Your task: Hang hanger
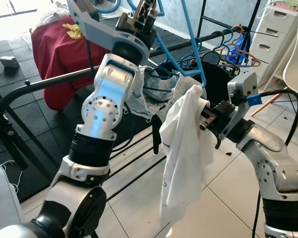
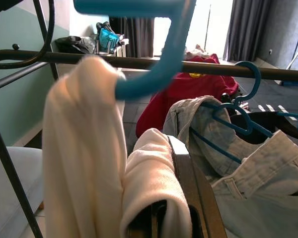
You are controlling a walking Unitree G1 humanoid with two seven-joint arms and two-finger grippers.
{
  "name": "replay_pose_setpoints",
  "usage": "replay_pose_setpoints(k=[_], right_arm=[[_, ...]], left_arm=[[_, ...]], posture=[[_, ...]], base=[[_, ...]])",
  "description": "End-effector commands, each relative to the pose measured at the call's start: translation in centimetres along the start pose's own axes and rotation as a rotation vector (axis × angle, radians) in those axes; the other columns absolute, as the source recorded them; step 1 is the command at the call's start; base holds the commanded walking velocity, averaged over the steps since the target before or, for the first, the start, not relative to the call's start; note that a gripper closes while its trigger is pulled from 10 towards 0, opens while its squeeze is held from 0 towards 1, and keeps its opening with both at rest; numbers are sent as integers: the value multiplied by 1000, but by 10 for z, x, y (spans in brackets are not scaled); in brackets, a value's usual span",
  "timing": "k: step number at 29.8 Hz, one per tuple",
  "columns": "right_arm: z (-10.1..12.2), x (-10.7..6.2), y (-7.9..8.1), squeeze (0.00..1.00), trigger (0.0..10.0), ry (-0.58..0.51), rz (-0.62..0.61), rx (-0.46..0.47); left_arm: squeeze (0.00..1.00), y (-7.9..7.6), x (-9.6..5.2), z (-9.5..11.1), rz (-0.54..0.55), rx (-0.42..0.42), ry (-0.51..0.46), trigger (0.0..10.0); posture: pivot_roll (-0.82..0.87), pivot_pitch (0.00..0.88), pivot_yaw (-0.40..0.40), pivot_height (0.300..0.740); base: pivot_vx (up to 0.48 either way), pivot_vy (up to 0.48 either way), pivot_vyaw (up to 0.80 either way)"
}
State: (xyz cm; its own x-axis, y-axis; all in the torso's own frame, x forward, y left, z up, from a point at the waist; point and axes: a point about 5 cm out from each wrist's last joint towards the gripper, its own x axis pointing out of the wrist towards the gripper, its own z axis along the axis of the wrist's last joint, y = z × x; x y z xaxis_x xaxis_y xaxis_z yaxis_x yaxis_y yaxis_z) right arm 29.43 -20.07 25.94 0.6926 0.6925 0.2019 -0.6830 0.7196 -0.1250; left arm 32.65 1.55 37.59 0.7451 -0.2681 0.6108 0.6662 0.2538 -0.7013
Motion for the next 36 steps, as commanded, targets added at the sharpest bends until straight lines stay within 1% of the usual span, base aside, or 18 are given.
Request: replay_pose_setpoints(k=[1,7,9,10,18,19,22,24,26,27,28,29,30,31,32,33,35,36], right_arm=[[1,5,5,0,0,9,40,-8],[12,24,34,0,0,3,183,-30],[12,24,34,0,0,3,183,-30],[12,32,42,0,0,18,218,-51],[8,46,49,0,0,73,238,-97],[6,53,53,0,0,108,242,-104],[4,58,58,0,0,134,253,-105],[1,63,66,0,0,167,275,-93],[1,63,66,0,0,167,275,-93],[-2,59,60,0,1059,185,234,-79],[-5,51,48,0,9373,203,153,-66],[-5,51,48,0,9373,203,153,-66],[-7,40,32,0,10000,219,58,-51],[-7,40,32,0,10000,219,58,-51],[-11,28,19,0,10000,237,-19,-43],[-16,14,8,0,10000,266,-83,-40],[-24,-2,-2,0,10000,305,-149,-37],[-24,-2,-2,0,10000,305,-149,-37]], left_arm=[[0,-21,-15,-54,-6,-230,87,10000],[0,-31,-15,-57,-64,-160,95,10000],[0,-31,-15,-57,-64,-160,95,10000],[0,-36,-14,-59,-83,-133,94,10000],[0,-44,-13,-65,-110,-49,72,10000],[0,-45,-13,-65,-111,-23,54,10000],[0,-47,-11,-64,-115,3,36,10000],[0,-50,-8,-59,-144,62,-1,10000],[0,-50,-8,-59,-144,62,-1,10000],[0,-49,-3,-50,-191,136,-5,10000],[0,-43,1,-35,-280,276,-15,10000],[0,-43,1,-35,-280,276,-15,10000],[0,-28,3,-18,-326,436,-17,10000],[0,-28,3,-18,-326,436,-17,10000],[0,-9,0,-1,-358,553,6,10000],[0,12,-9,14,-376,606,54,10000],[0,35,-27,29,-423,599,148,10000],[0,35,-27,29,-423,599,148,10000]], posture=[[-100,93,-1,740],[-100,95,1,740],[-100,95,1,740],[-103,92,1,740],[-103,90,-1,740],[-107,89,-3,740],[-107,89,-3,740],[-108,87,-4,740],[-108,87,-4,740],[-108,86,-5,740],[-115,86,-3,740],[-115,86,-3,740],[-117,88,-3,740],[-117,88,-3,740],[-115,89,-2,740],[-112,90,-4,740],[-112,91,-6,740],[-112,91,-6,740]], base=[[0,0,0],[0,0,0],[0,0,0],[0,0,0],[0,0,0],[0,0,0],[0,0,0],[0,0,0],[0,0,0],[0,0,0],[0,0,0],[0,0,0],[0,0,0],[0,0,0],[0,0,0],[0,0,0],[0,0,0],[0,0,0]])
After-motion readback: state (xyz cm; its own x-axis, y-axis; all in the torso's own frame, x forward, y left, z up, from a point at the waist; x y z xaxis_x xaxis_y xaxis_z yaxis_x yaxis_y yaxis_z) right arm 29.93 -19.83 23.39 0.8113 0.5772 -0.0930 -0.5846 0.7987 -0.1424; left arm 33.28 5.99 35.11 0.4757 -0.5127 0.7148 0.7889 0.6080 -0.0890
